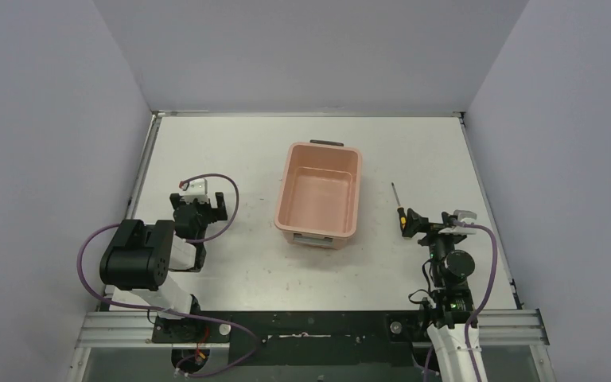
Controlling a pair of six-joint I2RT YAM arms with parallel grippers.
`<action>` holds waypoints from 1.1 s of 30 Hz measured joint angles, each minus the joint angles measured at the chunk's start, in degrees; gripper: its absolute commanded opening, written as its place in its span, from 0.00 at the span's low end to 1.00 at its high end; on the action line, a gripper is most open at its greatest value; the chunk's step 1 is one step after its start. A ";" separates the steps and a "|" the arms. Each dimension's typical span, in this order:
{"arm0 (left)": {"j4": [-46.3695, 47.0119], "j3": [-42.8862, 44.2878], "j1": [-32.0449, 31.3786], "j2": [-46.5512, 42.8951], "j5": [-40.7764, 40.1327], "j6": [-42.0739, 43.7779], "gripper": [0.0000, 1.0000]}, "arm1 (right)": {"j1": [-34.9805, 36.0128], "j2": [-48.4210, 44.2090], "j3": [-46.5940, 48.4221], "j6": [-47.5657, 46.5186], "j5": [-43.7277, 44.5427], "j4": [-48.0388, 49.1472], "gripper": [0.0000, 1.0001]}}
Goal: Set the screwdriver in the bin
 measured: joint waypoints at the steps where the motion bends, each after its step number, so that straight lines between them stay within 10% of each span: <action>1: -0.02 0.00 0.00 0.00 0.00 0.00 0.97 | 0.00 0.00 0.00 0.04 0.04 0.00 1.00; 9: -0.02 0.00 0.00 0.00 0.00 0.00 0.97 | 0.00 6.62 4.74 2.67 0.42 -2.03 1.00; 21: 0.00 0.00 0.00 0.00 0.00 0.00 0.97 | 0.00 50.36 49.46 3.13 0.39 -24.61 1.00; 33: -0.02 0.00 0.00 0.00 0.00 0.00 0.97 | 0.22 77.33 48.76 1.62 -0.39 -36.22 0.84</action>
